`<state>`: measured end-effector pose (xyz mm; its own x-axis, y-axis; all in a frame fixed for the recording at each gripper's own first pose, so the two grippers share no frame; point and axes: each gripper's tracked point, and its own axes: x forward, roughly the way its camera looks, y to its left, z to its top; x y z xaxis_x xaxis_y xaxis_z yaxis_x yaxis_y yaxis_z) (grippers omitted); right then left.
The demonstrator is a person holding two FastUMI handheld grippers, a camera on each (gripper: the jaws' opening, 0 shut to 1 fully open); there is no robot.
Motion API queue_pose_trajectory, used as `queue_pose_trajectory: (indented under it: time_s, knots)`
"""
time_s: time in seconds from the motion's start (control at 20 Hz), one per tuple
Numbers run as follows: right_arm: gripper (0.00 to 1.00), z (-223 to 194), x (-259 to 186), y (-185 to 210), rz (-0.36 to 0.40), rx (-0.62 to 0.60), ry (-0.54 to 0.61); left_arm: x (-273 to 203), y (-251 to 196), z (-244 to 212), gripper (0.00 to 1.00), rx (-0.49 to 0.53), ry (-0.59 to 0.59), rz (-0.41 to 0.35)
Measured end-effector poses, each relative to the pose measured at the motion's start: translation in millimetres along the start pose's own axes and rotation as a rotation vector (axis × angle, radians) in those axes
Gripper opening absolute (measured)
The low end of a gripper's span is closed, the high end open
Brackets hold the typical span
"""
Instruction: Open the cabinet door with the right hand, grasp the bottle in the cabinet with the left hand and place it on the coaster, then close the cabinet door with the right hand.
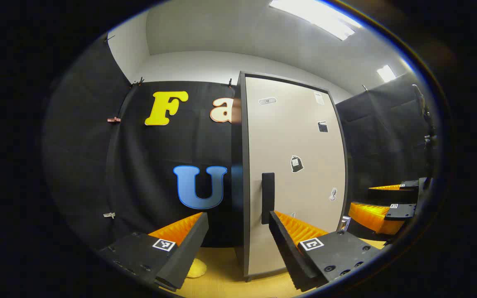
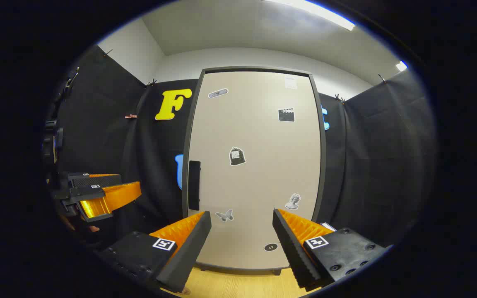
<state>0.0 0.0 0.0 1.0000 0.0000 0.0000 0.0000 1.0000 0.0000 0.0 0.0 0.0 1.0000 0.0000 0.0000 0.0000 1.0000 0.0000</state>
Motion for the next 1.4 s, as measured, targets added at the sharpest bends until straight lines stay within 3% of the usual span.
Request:
queue_pose_trajectory:
  time_s: [0.9,1.4]
  knots:
    - [0.97,-5.5,0.1,-3.6,-0.016,0.008,0.030,-3.9,5.0,-12.2,0.93,-0.030,0.023,0.005]
    - [0.98,-7.1,25.4,49.3,0.064,0.016,0.033,-14.3,40.2,-17.4,0.93,0.010,0.019,0.025]
